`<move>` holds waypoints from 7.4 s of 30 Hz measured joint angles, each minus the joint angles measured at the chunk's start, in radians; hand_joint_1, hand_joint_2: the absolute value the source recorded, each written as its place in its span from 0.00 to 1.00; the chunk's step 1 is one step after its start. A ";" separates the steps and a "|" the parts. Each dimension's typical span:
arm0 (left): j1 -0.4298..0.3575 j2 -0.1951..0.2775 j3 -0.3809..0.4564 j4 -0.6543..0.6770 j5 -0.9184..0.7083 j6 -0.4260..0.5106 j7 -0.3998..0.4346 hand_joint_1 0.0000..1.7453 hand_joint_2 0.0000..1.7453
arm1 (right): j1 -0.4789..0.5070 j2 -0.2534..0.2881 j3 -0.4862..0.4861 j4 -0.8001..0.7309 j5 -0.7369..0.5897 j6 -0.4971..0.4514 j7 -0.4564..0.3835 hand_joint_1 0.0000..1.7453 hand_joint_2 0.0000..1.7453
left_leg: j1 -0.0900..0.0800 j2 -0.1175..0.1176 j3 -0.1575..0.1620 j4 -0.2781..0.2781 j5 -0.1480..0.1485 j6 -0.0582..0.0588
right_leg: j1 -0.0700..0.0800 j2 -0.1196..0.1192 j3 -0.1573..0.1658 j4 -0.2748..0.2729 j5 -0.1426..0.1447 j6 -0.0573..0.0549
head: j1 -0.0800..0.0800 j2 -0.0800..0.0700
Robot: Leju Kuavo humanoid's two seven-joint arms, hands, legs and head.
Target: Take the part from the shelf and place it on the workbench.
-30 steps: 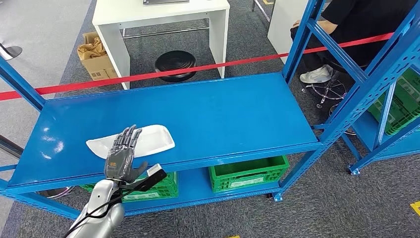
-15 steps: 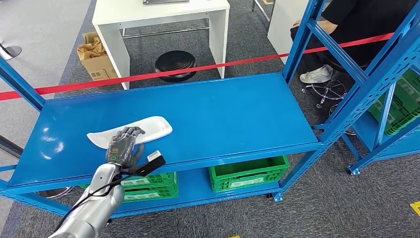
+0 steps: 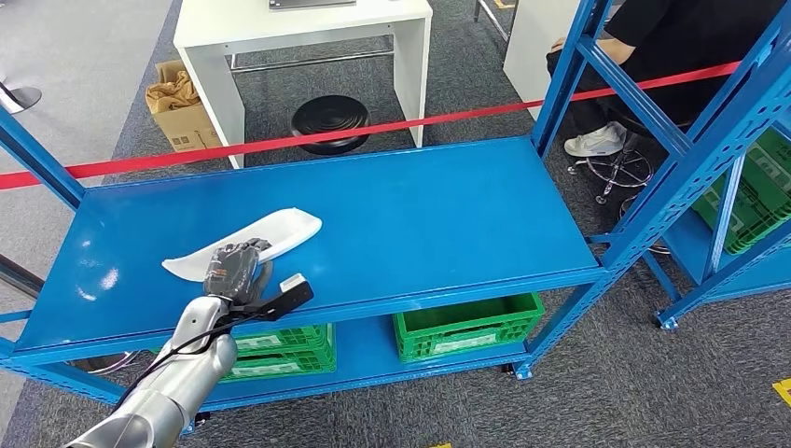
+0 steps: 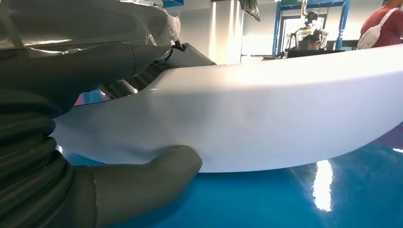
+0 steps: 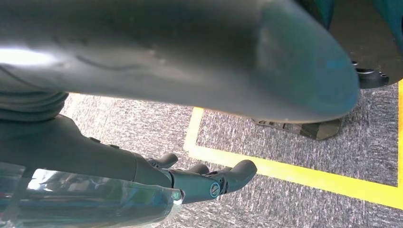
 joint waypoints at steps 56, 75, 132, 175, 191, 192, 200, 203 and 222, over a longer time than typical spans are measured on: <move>0.286 -0.015 -0.291 -1.242 1.558 -0.819 -0.467 1.00 1.00 | -0.032 0.000 -0.004 0.003 0.071 0.043 0.146 0.00 0.00 | 0.018 0.006 -0.022 -0.004 0.033 -0.019 | -0.026 0.004 0.015 -0.002 -0.004 0.029 | 0.008 0.000; 0.240 -0.011 -0.310 -1.231 1.516 -0.830 -0.456 1.00 1.00 | -0.037 -0.023 -0.027 0.003 0.038 0.016 0.271 0.00 0.00 | 0.004 0.018 0.033 -0.045 0.018 0.025 | -0.016 -0.008 -0.110 0.089 -0.016 0.039 | 0.001 0.000; 0.067 -0.040 -0.416 -1.030 1.415 -0.847 -0.435 1.00 1.00 | -0.013 -0.111 -0.120 -0.003 0.031 0.107 0.240 0.00 0.00 | 0.009 0.065 -0.016 -0.021 0.041 -0.002 | -0.015 -0.137 0.020 -0.038 0.023 0.028 | -0.004 0.000; 0.139 -0.053 -0.424 -1.093 1.410 -0.963 -0.398 1.00 1.00 | -0.002 -0.132 -0.122 -0.003 0.077 0.126 0.231 0.00 0.00 | 0.007 -0.106 -0.040 0.005 0.047 0.019 | -0.027 0.056 -0.007 0.009 0.008 0.036 | 0.002 0.000; 0.155 -0.035 -0.397 -1.131 1.428 -0.994 -0.417 1.00 1.00 | -0.006 -0.149 -0.123 -0.004 0.079 0.117 0.208 0.00 0.00 | 0.004 0.078 -0.057 0.018 0.037 -0.002 | -0.016 -0.122 0.015 -0.011 0.002 0.021 | -0.008 0.000; 0.154 -0.034 -0.396 -1.133 1.428 -0.994 -0.417 1.00 1.00 | -0.007 -0.150 -0.123 -0.005 0.084 0.118 0.203 0.00 0.00 | 0.000 0.075 -0.056 0.012 0.034 0.002 | -0.015 -0.131 0.019 -0.014 0.000 0.027 | -0.007 0.000; 0.144 -0.040 -0.400 -1.134 1.445 -1.002 -0.408 1.00 1.00 | -0.012 -0.146 -0.120 -0.004 0.093 0.127 0.161 0.00 0.00 | 0.006 -0.031 -0.044 -0.001 0.050 0.037 | -0.019 -0.016 -0.105 0.261 -0.132 0.048 | 0.007 0.000; 0.146 -0.040 -0.403 -1.129 1.449 -1.010 -0.403 1.00 1.00 | -0.009 -0.142 -0.120 -0.004 0.093 0.128 0.154 0.00 0.00 | 0.005 -0.077 -0.042 0.001 0.050 0.036 | -0.020 0.002 -0.083 0.172 -0.052 0.039 | 0.007 0.000; 0.139 -0.035 -0.420 -1.088 1.445 -1.011 -0.401 1.00 1.00 | -0.016 -0.131 -0.115 -0.004 0.111 0.131 0.150 0.00 0.00 | -0.006 0.098 -0.054 0.007 0.038 0.007 | -0.013 -0.127 0.019 -0.021 0.003 0.026 | -0.005 0.000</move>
